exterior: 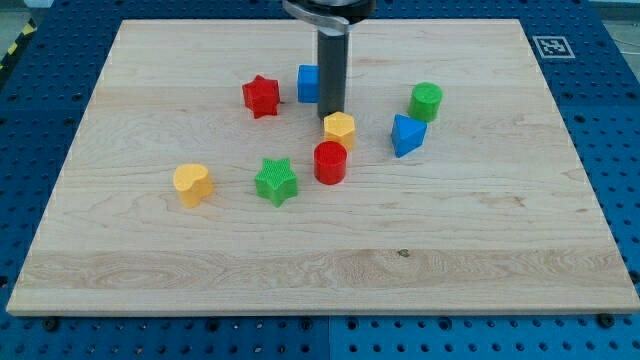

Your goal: Slightly move the red star towards up

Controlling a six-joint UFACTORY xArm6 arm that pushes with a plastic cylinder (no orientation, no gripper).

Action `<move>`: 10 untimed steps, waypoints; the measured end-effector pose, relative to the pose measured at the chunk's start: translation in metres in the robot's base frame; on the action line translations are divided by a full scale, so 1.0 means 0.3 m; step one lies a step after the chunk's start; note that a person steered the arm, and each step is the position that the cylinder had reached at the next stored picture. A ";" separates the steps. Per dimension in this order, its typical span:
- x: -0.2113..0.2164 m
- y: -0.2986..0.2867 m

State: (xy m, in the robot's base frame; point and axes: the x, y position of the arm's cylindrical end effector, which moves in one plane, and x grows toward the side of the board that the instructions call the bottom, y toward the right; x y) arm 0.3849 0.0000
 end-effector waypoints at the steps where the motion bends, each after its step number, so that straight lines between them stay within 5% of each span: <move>1: -0.007 -0.133; 8: 0.020 -0.395; 10: -0.079 -0.500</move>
